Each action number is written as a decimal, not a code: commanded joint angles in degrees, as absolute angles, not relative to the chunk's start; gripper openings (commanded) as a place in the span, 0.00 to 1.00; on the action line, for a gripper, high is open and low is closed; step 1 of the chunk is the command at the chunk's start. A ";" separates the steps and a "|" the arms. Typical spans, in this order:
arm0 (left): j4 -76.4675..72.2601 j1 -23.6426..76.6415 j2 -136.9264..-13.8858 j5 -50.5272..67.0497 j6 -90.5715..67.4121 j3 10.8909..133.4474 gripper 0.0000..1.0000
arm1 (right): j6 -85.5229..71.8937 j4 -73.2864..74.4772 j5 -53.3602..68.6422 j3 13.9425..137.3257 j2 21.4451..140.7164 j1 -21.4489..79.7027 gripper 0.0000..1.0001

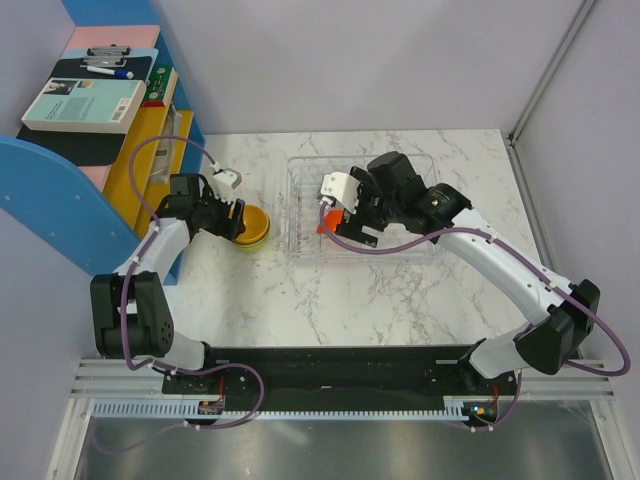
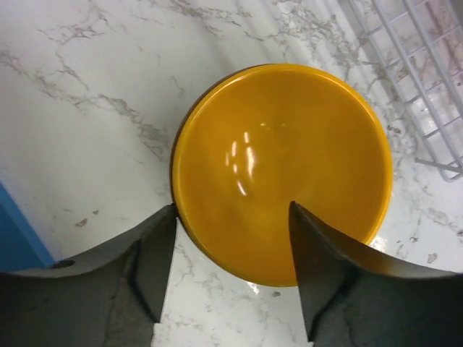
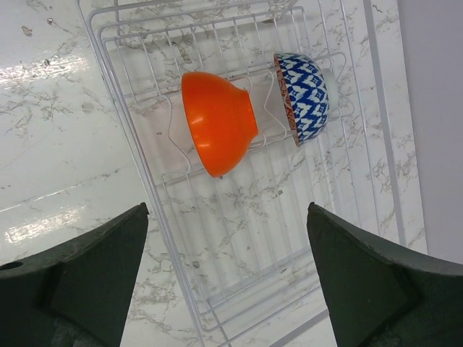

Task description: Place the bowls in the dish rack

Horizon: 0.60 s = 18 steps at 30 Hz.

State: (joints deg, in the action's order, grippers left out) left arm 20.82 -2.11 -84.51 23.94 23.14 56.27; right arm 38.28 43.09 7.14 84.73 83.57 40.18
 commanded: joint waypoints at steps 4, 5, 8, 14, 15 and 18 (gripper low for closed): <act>18.63 -0.79 -84.90 20.22 22.85 59.41 0.48 | 37.18 40.25 9.14 83.23 81.12 40.25 0.98; 18.81 -0.70 -84.99 19.87 22.76 59.50 0.45 | 37.18 39.99 9.23 83.06 81.04 40.34 0.98; 18.90 -0.62 -85.43 18.81 23.11 59.85 0.36 | 37.09 39.73 9.32 82.71 80.77 40.25 0.98; 19.60 1.05 -85.96 16.70 23.29 61.34 0.02 | 36.83 39.20 9.23 82.62 80.16 40.34 0.98; 19.69 1.14 -85.87 16.70 23.29 61.87 0.02 | 36.65 39.11 9.23 82.62 80.16 40.34 0.98; 20.21 1.32 -85.52 16.35 23.29 62.93 0.02 | 36.12 38.32 8.79 82.53 79.81 40.25 0.98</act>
